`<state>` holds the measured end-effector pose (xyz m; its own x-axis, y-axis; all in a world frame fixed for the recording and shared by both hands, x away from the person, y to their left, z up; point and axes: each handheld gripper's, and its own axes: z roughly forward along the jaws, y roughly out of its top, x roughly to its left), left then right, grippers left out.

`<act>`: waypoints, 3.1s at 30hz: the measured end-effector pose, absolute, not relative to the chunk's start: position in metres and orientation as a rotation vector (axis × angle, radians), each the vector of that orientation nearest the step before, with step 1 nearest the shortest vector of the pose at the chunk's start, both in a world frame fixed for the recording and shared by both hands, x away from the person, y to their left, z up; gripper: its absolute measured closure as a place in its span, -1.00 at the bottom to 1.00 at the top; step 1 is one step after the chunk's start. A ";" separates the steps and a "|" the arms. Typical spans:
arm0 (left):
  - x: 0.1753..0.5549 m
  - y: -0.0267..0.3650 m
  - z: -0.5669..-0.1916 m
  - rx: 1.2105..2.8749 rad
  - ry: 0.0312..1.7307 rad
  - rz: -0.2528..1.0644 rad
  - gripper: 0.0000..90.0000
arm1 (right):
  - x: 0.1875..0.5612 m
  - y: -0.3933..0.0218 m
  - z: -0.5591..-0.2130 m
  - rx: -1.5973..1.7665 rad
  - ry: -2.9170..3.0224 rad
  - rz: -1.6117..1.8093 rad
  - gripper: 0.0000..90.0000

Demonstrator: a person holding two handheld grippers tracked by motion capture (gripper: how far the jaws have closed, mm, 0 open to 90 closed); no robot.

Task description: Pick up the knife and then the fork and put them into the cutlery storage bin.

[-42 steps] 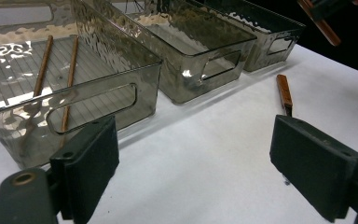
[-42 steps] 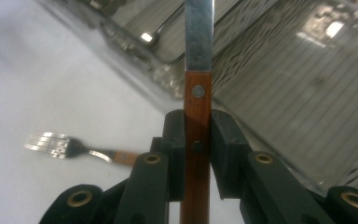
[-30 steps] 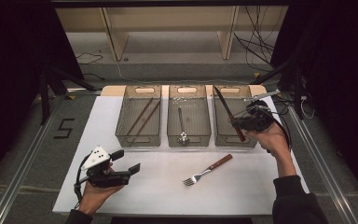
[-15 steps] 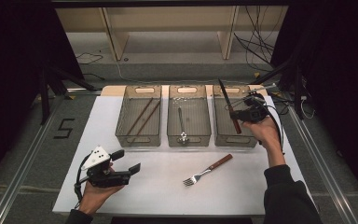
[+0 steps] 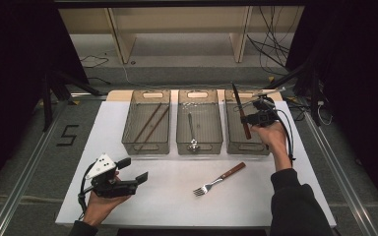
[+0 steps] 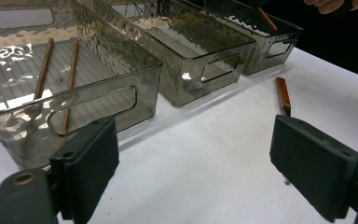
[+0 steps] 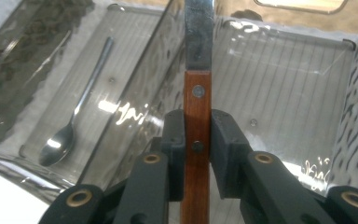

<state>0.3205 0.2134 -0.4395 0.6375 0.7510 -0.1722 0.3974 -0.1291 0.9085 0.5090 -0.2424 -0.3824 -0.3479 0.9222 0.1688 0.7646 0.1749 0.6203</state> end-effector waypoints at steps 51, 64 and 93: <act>0.320 0.213 -0.440 1.748 0.940 0.395 -0.67 | 0.416 -0.216 -0.377 1.202 2.391 1.168 -0.18; 0.320 0.212 -0.440 1.753 0.932 0.395 -0.67 | 0.402 -0.211 -0.413 1.184 2.460 1.083 0.46; 0.319 0.212 -0.440 1.754 0.928 0.393 -0.67 | 0.415 -0.211 -0.467 1.247 2.517 0.756 1.00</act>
